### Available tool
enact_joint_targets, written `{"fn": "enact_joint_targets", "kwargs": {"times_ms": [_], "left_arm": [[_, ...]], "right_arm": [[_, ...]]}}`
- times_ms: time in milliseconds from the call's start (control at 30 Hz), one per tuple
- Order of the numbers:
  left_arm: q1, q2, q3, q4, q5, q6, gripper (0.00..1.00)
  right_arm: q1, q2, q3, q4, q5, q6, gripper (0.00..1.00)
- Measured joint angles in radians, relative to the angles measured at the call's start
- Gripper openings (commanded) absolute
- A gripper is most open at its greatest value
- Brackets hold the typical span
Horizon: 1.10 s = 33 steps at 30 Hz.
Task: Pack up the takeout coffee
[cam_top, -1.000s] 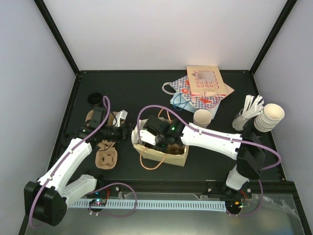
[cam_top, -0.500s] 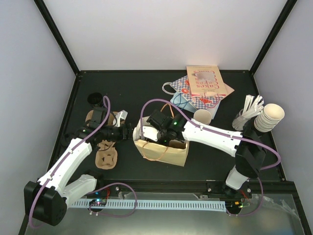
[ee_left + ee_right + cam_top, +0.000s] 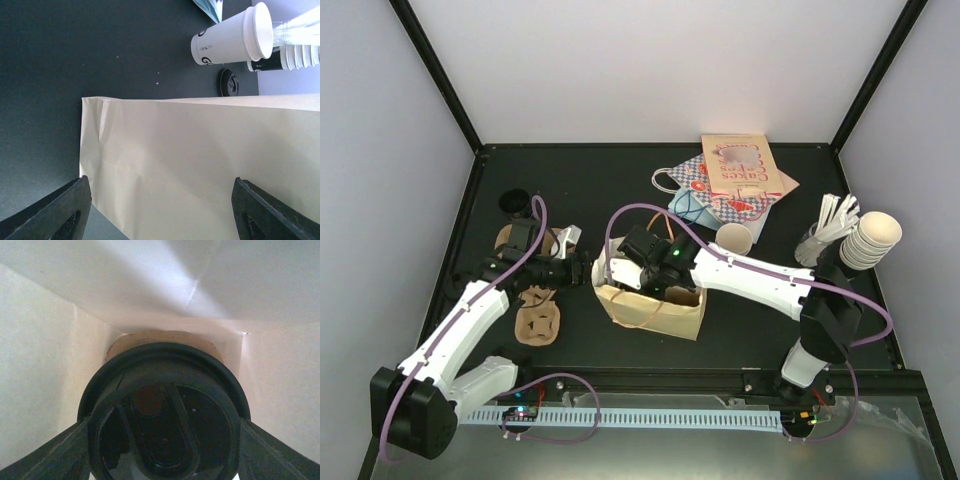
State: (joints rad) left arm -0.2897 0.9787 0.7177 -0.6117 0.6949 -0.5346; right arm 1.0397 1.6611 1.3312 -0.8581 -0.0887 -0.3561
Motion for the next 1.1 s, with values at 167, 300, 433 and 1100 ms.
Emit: {"fn": "enact_joint_targets", "kwargs": {"times_ms": [167,300,433,1100], "left_arm": [[0.0,0.007,0.008,-0.005,-0.011,0.002,0.79],[0.0,0.011,0.015,-0.007,-0.015,0.006,0.8],[-0.001,0.011,0.015,-0.008,-0.016,0.007,0.8],[-0.001,0.009,0.015,-0.02,-0.021,0.008,0.79]], "right_arm": [[0.03,-0.002,0.0,0.001,0.052,0.015,0.57],[0.065,-0.009,-0.007,0.006,0.109,0.027,0.58],[0.074,-0.023,-0.024,0.017,0.124,0.03,0.58],[-0.007,0.006,0.006,-0.009,-0.021,0.018,0.58]]}}
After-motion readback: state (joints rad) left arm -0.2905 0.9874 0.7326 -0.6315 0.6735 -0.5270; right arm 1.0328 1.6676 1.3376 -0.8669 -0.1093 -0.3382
